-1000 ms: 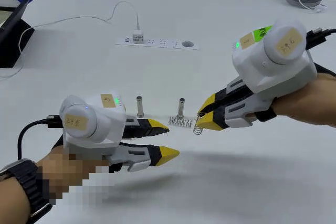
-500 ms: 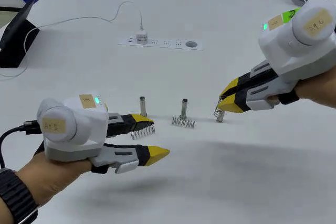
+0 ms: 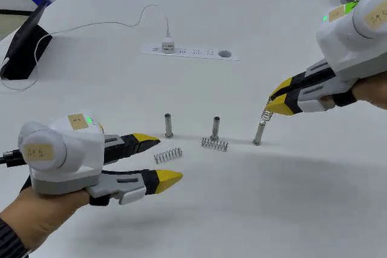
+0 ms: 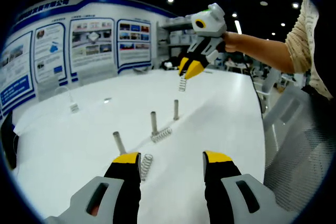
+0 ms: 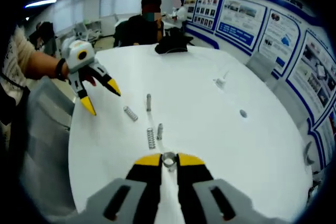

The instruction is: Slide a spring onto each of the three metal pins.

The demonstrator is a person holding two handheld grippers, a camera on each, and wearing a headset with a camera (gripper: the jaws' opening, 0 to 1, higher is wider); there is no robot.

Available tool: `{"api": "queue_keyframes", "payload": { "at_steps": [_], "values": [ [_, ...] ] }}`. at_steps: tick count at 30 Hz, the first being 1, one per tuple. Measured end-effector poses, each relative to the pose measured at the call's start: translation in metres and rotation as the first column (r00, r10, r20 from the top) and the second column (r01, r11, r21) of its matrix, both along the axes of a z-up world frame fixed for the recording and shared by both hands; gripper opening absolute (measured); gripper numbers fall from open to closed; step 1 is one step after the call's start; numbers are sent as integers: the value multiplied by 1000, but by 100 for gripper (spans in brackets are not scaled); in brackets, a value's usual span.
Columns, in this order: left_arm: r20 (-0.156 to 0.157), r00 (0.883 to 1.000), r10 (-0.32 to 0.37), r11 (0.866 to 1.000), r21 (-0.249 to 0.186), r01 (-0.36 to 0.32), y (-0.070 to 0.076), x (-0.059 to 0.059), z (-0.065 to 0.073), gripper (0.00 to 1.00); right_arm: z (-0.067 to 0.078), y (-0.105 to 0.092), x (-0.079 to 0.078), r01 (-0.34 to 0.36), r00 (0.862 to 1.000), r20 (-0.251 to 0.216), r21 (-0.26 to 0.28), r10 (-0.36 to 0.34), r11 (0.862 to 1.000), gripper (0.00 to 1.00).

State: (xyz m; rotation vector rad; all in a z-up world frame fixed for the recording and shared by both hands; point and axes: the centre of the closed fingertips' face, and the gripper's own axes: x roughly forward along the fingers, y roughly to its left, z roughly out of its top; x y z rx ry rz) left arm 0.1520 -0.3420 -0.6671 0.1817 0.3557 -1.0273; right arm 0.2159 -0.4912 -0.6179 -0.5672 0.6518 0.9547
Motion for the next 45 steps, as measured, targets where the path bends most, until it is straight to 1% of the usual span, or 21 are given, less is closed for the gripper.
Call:
{"api": "queue_keyframes", "payload": {
  "at_steps": [9, 14, 25, 27, 31, 36, 42, 45],
  "values": [
    [-11, 1000, 20, 1000, -6, -20, 4, -3, -2, 49, -16, -2, 12, 26, 999, -21, -13, -27, 1000, 12],
    [-14, 1000, 28, 1000, -10, -28, 6, -3, -2, 49, -24, -4, 16, 38, 999, -35, -19, -39, 999, 12],
    [-20, 999, 34, 999, -7, -34, 7, -3, -6, 48, -34, -6, 21, 44, 997, -57, -26, -45, 999, 12],
    [-21, 999, 34, 999, -7, -34, 7, -3, -6, 48, -33, -5, 22, 49, 997, -59, -9, -49, 999, 12],
    [-24, 999, 31, 999, -7, -31, 6, -4, -7, 48, -34, -5, 24, 60, 996, -66, 1, -60, 998, 12],
    [-25, 999, 29, 1000, -6, -29, 6, -5, -8, 48, -34, -5, 24, 61, 996, -70, -4, -62, 998, 12],
    [-26, 999, 27, 1000, -5, -28, 5, -4, -8, 47, -34, -8, 24, 80, 993, -84, -9, -81, 997, 12],
    [-26, 999, 27, 1000, -5, -27, 5, -4, -8, 47, -33, -8, 24, 80, 993, -82, -9, -81, 997, 12]
  ]
}}
